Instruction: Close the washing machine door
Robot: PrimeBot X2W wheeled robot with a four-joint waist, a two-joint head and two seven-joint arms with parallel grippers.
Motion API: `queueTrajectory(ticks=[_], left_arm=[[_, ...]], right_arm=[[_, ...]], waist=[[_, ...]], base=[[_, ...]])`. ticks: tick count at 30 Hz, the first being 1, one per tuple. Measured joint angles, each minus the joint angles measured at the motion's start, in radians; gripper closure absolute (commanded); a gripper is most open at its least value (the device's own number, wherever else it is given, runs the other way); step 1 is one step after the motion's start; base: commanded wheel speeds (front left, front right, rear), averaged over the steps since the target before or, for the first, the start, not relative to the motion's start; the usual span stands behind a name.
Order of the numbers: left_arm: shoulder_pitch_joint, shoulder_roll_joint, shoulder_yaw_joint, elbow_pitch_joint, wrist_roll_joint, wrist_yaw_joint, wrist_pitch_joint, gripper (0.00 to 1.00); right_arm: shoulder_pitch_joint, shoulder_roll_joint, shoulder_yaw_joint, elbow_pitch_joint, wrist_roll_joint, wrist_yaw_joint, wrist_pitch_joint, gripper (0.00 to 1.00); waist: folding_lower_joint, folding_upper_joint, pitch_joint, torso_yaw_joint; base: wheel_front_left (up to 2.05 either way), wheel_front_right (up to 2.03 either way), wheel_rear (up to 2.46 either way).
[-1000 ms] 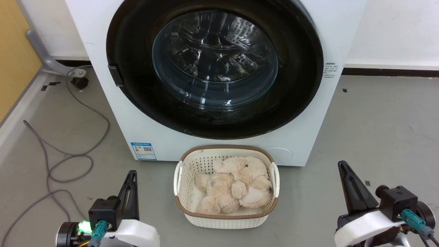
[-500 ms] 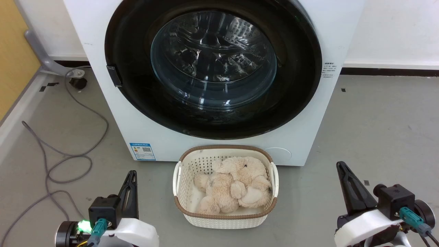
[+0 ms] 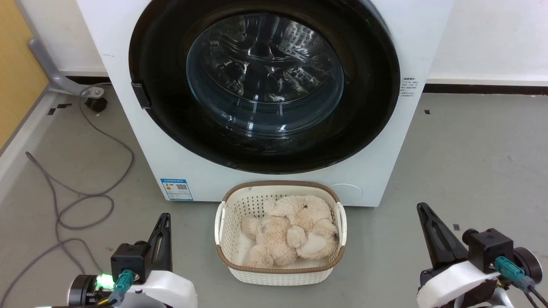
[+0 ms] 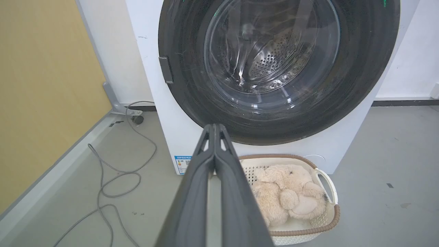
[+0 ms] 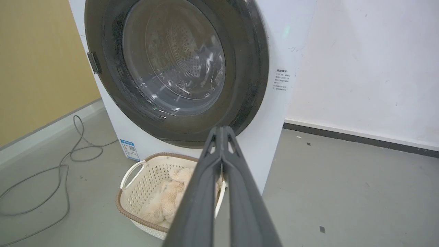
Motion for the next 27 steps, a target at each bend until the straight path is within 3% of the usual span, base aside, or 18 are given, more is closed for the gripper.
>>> queueTrajectory(ticks=[27], left_arm=[[-0.001, 0.0, 0.012, -0.013, 0.004, -0.015, 0.044, 1.0]], right_arm=[[0.001, 0.0, -0.002, -0.016, -0.022, 0.0, 0.045, 1.0]], waist=[[0.0, 0.0001, 0.0, -0.006]], base=[[0.0, 0.0, 0.0]])
